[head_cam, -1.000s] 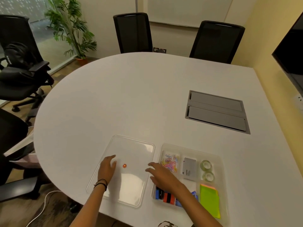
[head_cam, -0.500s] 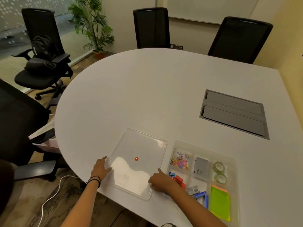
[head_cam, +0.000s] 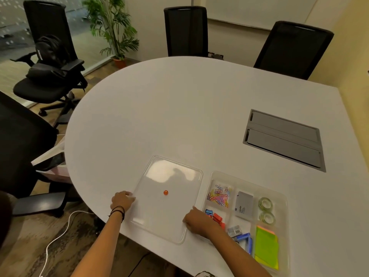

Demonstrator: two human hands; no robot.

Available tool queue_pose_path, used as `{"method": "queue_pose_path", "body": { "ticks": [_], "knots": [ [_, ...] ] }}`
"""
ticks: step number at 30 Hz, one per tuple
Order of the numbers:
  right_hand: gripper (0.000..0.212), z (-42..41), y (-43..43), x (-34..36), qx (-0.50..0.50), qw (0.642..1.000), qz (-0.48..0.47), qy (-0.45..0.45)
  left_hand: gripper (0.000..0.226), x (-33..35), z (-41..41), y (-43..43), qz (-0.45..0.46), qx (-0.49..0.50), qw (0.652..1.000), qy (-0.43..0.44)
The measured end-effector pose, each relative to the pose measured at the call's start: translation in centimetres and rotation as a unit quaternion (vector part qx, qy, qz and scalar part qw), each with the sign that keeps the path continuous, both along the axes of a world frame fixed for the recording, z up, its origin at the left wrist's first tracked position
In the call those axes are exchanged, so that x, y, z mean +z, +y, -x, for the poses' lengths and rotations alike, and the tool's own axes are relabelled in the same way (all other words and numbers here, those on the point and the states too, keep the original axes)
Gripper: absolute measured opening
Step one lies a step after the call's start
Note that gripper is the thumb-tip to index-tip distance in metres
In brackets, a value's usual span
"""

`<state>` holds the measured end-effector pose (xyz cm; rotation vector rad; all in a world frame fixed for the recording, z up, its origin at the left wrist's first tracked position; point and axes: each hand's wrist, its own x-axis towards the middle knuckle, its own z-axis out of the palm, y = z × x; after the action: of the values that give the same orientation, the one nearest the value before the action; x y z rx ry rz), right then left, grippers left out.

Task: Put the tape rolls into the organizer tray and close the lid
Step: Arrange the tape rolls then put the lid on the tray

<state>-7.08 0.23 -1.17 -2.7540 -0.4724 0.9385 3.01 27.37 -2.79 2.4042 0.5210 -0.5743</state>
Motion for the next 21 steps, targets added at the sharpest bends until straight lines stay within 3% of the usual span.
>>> {"method": "queue_pose_path", "body": {
  "ticks": [2, 7, 12, 17, 21],
  "knots": [
    [0.031, -0.3, 0.1, 0.4, -0.018, 1.000, -0.007, 0.004, 0.020, 0.1, 0.1, 0.0, 0.026, 0.049, 0.997, -0.046],
    [0.036, -0.5, -0.1, 1.5, -0.053, 0.998, -0.023, -0.002, 0.011, 1.4, 0.6, 0.3, 0.133, 0.105, 0.978, -0.118],
    [0.034, -0.2, -0.7, 2.6, -0.118, 0.987, -0.100, -0.031, 0.015, 3.9, 0.4, -0.1, 0.232, 0.133, 0.947, -0.175],
    [0.031, -0.3, -3.1, 4.9, -0.199, 0.955, -0.183, -0.119, 0.016, 7.5, -0.4, -0.8, 0.251, 0.093, 0.932, -0.245],
    [0.028, -0.5, -5.7, 6.9, -0.267, 0.919, -0.219, -0.189, 0.013, 10.4, -0.6, -1.5, 0.212, 0.014, 0.918, -0.335]
  ]
}}
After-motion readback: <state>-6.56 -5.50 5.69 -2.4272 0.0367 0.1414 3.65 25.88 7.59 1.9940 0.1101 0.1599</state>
